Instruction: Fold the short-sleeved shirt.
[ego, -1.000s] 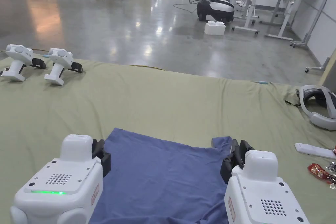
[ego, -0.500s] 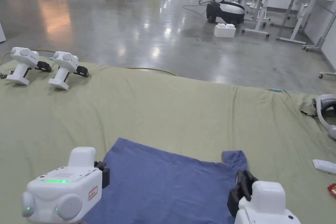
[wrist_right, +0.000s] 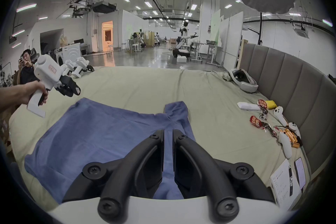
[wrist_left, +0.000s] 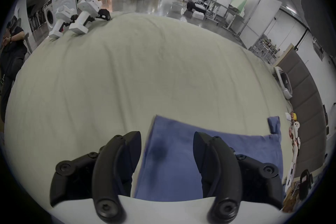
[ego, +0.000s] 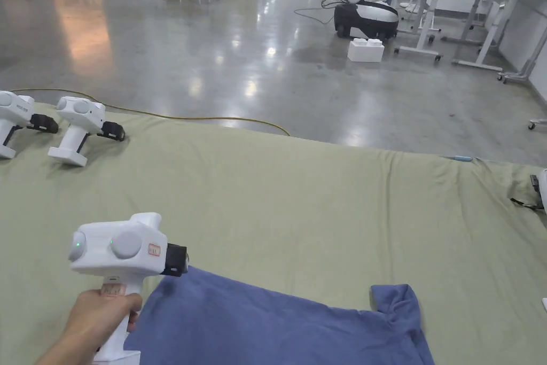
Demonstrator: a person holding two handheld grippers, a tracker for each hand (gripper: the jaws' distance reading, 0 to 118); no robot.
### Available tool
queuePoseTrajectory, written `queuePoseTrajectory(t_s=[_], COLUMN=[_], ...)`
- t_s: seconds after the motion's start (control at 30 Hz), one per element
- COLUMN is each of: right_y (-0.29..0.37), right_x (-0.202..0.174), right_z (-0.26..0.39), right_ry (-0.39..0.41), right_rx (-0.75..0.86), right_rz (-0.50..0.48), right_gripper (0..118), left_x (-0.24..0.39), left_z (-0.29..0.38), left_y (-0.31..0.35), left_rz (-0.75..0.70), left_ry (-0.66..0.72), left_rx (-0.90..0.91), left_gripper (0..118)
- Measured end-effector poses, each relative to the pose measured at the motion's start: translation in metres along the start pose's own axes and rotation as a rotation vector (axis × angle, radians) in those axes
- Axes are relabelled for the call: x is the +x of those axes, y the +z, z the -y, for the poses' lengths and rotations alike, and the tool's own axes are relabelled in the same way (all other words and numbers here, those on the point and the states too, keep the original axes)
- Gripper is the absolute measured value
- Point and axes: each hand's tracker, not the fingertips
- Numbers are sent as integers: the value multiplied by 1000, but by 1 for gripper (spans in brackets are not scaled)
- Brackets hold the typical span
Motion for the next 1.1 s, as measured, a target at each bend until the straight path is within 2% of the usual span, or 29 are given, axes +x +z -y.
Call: queuePoseTrajectory(t_s=[0.23, 0.37, 0.4, 0.47, 0.5, 0.53, 0.63, 0.73, 0.9, 1.0, 1.1], right_y=[-9, -8, -8, -9, -11, -13, -23, -42, -97, -136, -171], right_x=[20, 29, 32, 38, 41, 43, 53, 67, 87, 92, 93], right_z=[14, 19, 20, 22, 21, 20, 14, 4, -20, -33, -40], right_ry=[-9, -3, -7, -24, -32, -39, -50, -60, -66, -87, -92], right_rx=[-53, -79, -83, -92, -97, -102, -135, -205, -327, -405, -478], right_rz=[37, 63, 69, 81, 85, 91, 100, 99, 20, -43, -62], right_gripper=[13, 13, 13, 13, 13, 13, 13, 15, 29, 51, 53], left_x=[24, 41, 46, 58, 66, 70, 65, 52, 44, 37, 32], left_z=[5, 13, 14, 18, 21, 24, 26, 27, 46, 57, 67], left_y=[-45, -47, -45, -43, -43, -43, -36, -16, 25, 43, 56], left_rz=[-116, -181, -201, -202, -241, -219, -224, -183, -173, -162, -154], left_ry=[-71, -159, -189, -283, -338, -356, -362, -303, -306, -294, -265], left_rx=[-148, -103, -96, -75, -77, -91, -87, -49, 9, 39, 54], left_gripper=[70, 67, 58, 23, 13, 8, 5, 5, 5, 5, 5])
